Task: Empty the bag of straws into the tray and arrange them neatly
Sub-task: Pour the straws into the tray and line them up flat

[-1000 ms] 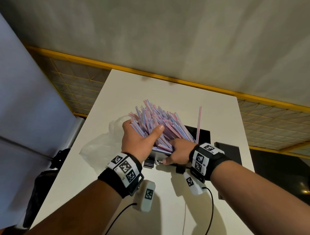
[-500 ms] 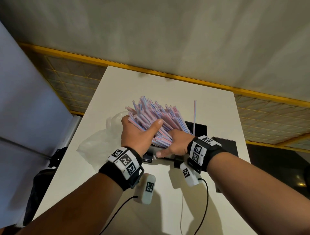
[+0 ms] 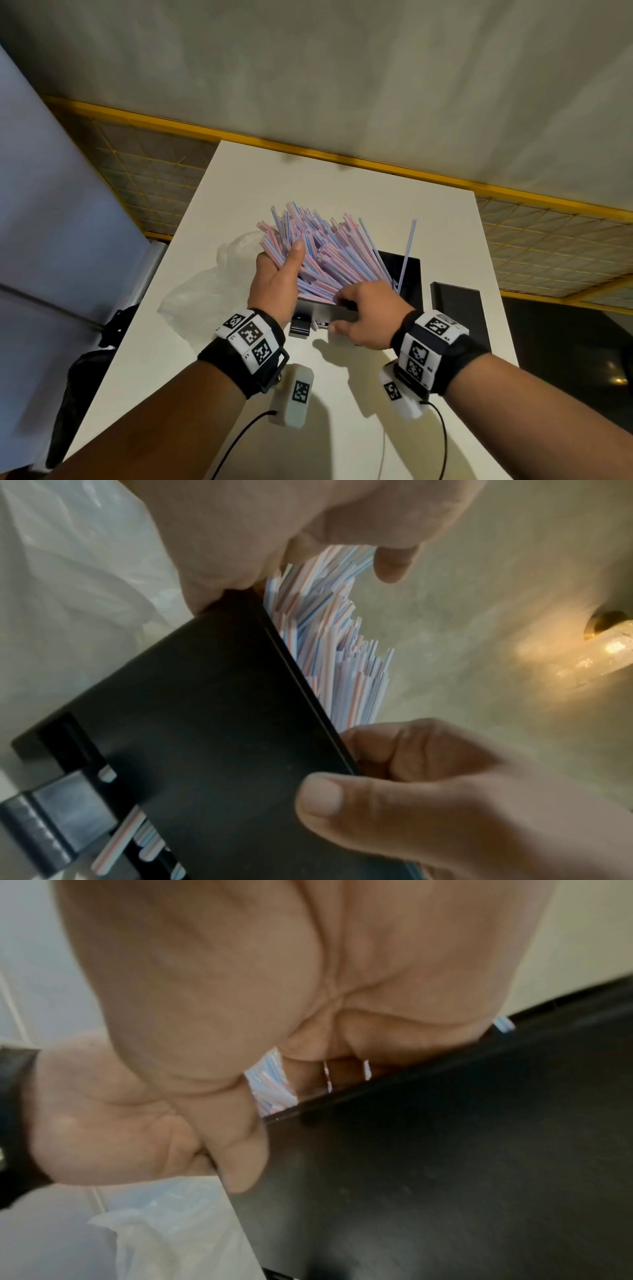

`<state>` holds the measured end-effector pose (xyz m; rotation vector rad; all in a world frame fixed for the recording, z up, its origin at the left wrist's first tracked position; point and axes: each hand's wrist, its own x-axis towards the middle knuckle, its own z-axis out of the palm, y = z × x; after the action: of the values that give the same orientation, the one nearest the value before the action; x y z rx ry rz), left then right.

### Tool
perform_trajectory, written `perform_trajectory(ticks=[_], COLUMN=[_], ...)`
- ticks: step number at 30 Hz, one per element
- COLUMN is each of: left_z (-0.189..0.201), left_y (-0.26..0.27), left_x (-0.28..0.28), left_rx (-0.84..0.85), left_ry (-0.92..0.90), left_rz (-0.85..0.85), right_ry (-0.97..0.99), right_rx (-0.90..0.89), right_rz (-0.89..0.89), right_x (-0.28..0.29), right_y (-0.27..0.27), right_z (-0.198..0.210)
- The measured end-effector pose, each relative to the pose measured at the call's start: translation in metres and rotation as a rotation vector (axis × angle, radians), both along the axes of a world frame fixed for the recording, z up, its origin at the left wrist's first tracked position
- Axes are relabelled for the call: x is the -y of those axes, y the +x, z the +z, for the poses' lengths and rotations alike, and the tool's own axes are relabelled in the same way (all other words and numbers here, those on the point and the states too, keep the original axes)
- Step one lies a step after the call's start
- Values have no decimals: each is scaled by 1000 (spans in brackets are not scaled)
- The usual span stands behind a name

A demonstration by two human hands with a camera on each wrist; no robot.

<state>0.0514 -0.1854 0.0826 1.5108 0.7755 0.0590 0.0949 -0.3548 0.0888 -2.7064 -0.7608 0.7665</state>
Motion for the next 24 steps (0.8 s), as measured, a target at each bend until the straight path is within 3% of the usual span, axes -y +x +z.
perform_trajectory(ticks=[5, 10, 15, 21, 24], left_z=[-4, -8, -11, -4, -1], left_y=[-2, -3, 1, 1, 3], left_x=[-2, -8, -9, -7, -3], left_rx=[-53, -83, -107, -17, 5], left_ry=[5, -34, -59, 44, 62], left_rz=[-76, -262, -358, -136, -108], right_ry=[-68, -156, -203, -254, -206], right_rx=[26, -30, -179, -229, -255], right_rz=[-61, -31, -27, -8, -46], right_x=[-4, -4, -18, -35, -36], right_y=[1, 3, 13, 27, 29], right_z=[-9, -9, -3, -3, -7])
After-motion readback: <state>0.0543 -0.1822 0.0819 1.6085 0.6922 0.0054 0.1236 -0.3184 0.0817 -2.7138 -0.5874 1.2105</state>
